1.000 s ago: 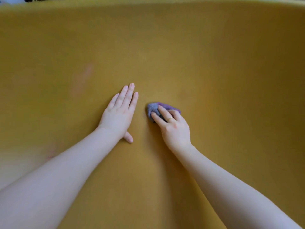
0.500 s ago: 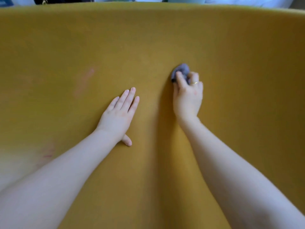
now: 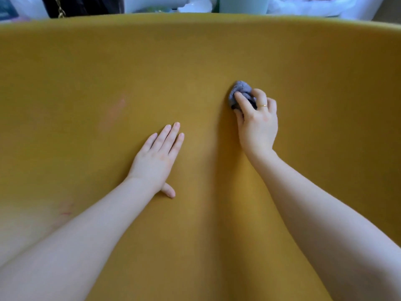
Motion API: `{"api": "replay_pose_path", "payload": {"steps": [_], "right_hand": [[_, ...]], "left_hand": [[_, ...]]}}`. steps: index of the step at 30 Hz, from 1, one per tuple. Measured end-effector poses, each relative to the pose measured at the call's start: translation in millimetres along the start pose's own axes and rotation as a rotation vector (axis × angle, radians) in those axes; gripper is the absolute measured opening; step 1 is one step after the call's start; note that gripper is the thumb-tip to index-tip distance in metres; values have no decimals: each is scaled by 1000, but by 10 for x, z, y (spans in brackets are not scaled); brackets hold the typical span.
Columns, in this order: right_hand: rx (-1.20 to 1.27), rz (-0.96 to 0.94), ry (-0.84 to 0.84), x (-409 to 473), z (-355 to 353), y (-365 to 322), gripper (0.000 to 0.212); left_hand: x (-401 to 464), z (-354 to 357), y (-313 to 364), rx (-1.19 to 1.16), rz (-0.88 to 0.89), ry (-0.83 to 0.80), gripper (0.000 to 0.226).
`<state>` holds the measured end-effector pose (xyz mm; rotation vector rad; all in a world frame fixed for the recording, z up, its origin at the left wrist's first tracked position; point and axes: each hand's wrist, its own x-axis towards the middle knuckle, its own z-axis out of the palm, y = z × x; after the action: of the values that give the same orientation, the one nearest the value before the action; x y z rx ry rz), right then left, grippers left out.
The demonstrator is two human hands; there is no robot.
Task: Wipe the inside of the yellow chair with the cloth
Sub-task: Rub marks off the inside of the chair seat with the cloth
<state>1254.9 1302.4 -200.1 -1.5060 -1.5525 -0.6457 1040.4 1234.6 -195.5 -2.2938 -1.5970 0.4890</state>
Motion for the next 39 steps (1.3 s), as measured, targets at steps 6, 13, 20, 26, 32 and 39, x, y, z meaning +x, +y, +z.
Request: {"api": "replay_pose_path", "payload": {"steps": [6, 13, 20, 26, 32, 39], "right_hand": [[224, 101, -176, -527, 47, -833, 43], [170, -64, -326, -284, -62, -631, 49], [229, 469, 58, 520, 95, -681, 48], [335, 47, -110, -22, 230, -1421, 50], [262, -144, -146, 118, 183, -1137, 41], [175, 285, 69, 726, 112, -770, 47]], "left_hand": [[-42, 3, -54, -68, 38, 47, 134], [-81, -235, -581, 28, -72, 177, 125], [100, -343, -863, 161, -217, 156, 139], [172, -272, -891, 105, -208, 198, 144], [163, -276, -904, 57, -183, 201, 141], [112, -295, -926, 3, -146, 183, 135]]}}
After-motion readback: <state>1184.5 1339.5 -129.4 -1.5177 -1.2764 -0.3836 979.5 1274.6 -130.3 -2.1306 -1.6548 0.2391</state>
